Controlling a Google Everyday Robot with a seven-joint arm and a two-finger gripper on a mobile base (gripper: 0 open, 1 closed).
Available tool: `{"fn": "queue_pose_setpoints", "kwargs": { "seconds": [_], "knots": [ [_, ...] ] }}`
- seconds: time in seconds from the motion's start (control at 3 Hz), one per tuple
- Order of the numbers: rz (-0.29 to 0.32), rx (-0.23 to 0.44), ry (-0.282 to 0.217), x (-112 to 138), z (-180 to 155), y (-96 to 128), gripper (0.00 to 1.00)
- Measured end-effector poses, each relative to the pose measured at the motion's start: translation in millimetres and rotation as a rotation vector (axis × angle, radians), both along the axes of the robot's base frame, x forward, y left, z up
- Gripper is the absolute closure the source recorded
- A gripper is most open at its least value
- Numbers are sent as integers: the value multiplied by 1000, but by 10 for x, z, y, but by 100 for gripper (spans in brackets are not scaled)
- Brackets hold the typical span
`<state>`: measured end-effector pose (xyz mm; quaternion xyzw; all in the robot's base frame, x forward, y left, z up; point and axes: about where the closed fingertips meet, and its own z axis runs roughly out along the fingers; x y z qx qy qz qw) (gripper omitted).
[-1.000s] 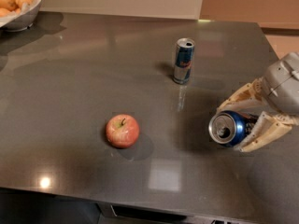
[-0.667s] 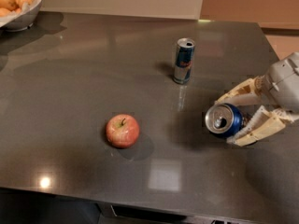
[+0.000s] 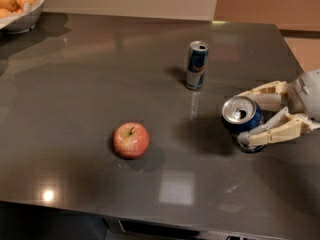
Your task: Place pepsi can upright
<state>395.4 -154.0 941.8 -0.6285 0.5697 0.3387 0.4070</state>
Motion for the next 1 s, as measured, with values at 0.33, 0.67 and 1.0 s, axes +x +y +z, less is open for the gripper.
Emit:
{"fn": "queue_pose_setpoints", "kwargs": {
  "seconds": [0.33,0.67,1.0],
  "knots": [
    [-51,125,27,18,13,-99,100],
    [-105,213,31,-2,-51,-204,100],
    [-130,272,35,-43,-180,-276,100]
  ]
}}
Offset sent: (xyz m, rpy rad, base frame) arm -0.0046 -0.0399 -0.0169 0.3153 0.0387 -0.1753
